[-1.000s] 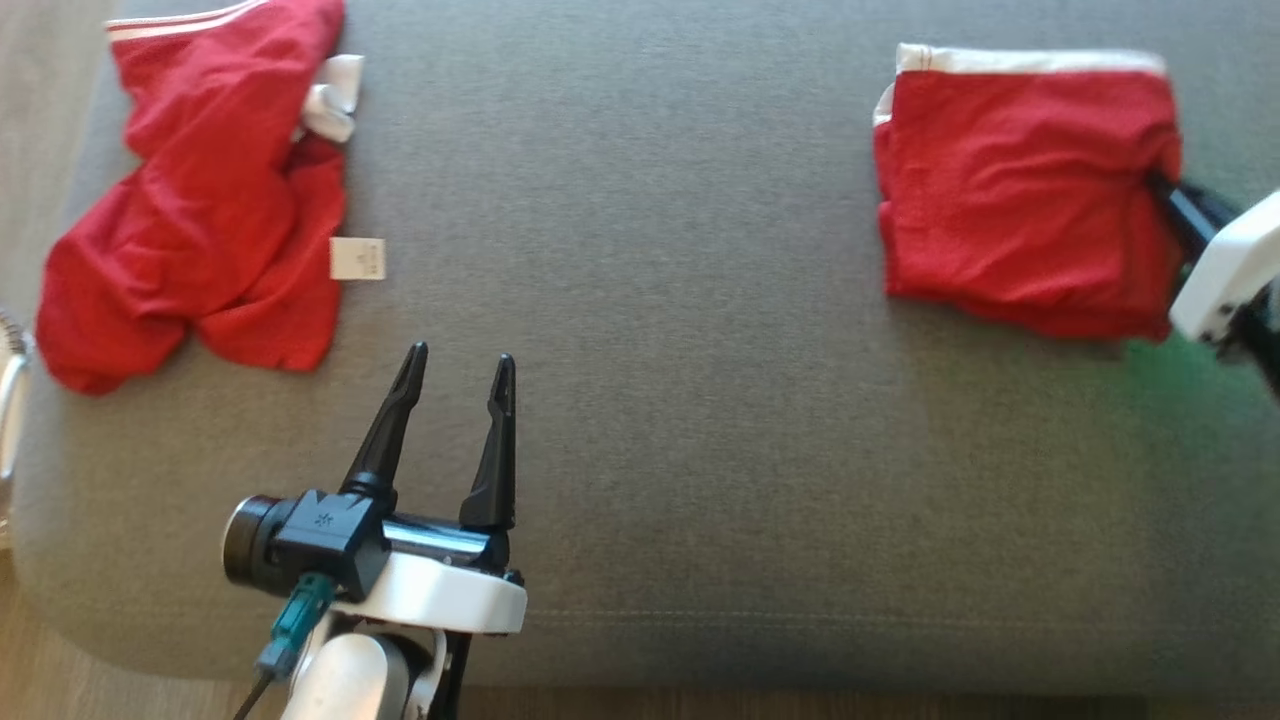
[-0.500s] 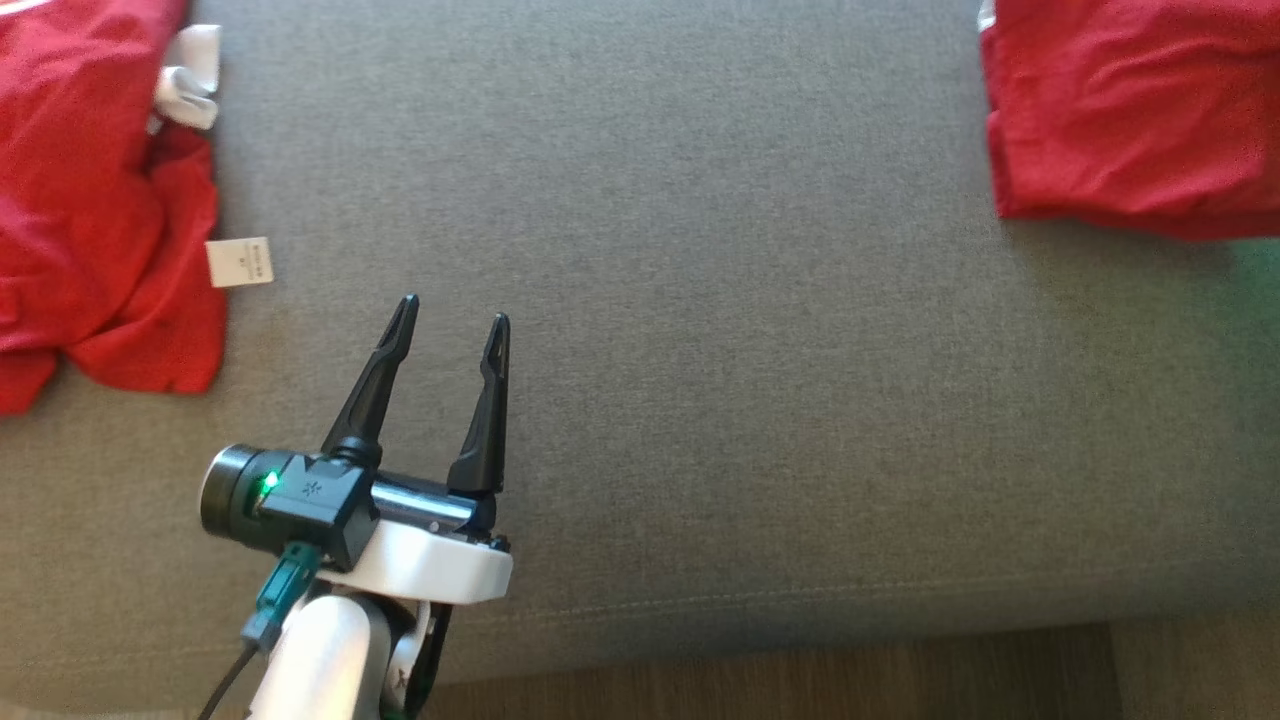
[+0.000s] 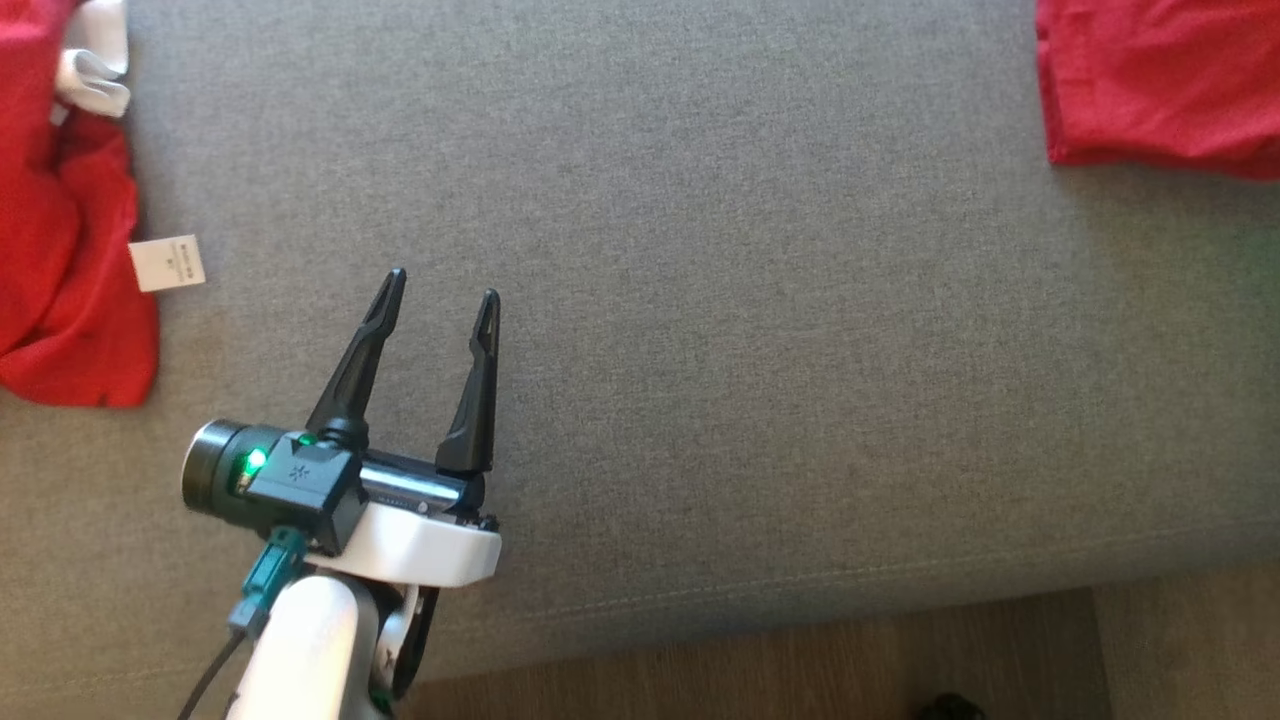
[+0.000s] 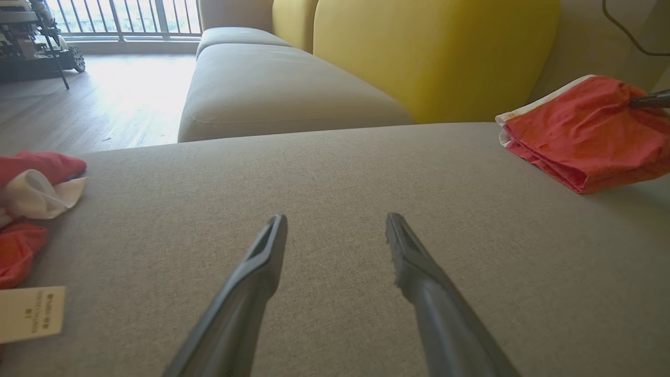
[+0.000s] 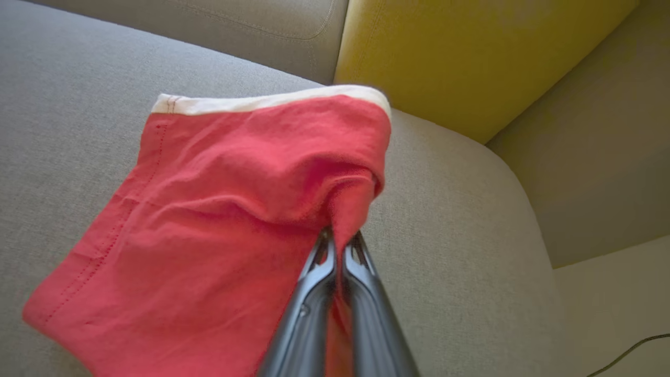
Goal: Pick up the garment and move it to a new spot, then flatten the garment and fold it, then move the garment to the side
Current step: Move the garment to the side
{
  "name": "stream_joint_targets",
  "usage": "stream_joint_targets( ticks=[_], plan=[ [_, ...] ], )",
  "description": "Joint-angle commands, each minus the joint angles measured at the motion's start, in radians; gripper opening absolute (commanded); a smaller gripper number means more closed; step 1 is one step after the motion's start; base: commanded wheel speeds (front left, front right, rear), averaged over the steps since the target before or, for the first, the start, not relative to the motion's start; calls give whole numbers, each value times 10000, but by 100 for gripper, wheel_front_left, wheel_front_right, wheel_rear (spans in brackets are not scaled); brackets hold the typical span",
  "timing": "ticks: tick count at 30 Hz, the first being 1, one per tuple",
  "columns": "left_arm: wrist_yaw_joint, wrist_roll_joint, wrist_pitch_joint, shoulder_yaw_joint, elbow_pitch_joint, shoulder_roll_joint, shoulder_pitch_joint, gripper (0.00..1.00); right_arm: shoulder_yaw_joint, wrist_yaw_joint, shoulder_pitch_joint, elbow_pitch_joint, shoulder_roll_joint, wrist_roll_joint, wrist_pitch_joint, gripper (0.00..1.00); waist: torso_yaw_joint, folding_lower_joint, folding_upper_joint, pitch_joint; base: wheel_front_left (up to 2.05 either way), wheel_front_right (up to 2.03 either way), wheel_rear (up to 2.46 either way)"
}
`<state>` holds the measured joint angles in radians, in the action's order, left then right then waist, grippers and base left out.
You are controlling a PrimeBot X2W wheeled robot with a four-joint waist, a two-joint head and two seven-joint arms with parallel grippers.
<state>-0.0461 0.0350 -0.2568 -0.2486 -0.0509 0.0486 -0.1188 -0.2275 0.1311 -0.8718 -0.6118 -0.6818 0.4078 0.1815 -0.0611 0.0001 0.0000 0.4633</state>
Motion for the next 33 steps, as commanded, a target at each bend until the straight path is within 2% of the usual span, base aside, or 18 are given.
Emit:
stream_joint_targets(
  ticks=[1,15,17,18,19,20,21,29,33],
  plan=[
    [-61,-117,-49,292,-369,38,-210,100,87,-4,-82,469,-480,-120,116,0,-46,-1,0,127,0,0,0],
    [-110,-117,-49,218,-312,33,-397,100,1033,-4,265,1470,-564,-1341,549,0,-58,-1,0,392,0,0,0],
    [-110,-106,-49,208,-287,31,-415,100,1198,-4,320,1545,-511,-1620,626,18,-60,-1,0,401,0,0,0],
    [-111,-101,-49,198,-272,31,-425,100,1283,-4,353,1571,-475,-1780,667,33,-55,-1,0,399,0,0,0],
    [-114,-93,-49,185,-259,30,-439,100,1389,-4,382,1576,-424,-1915,706,59,-46,-1,0,394,0,0,0],
    [-114,-93,-49,185,-259,30,-439,100,1389,-4,382,1576,-424,-1915,706,59,-46,-1,0,394,0,0,0],
    [-119,-80,-49,168,-249,29,-456,100,1502,-4,412,1580,-368,-2050,725,100,-33,-1,0,383,0,0,0],
    [-118,39,-49,97,-182,24,-404,100,2400,-4,814,2108,197,-3617,389,100,53,-1,0,112,0,0,0],
    [-104,108,-49,114,-151,22,-277,100,2688,-4,1220,2917,1125,-4249,31,100,29,-1,0,-154,0,0,0]
  ],
)
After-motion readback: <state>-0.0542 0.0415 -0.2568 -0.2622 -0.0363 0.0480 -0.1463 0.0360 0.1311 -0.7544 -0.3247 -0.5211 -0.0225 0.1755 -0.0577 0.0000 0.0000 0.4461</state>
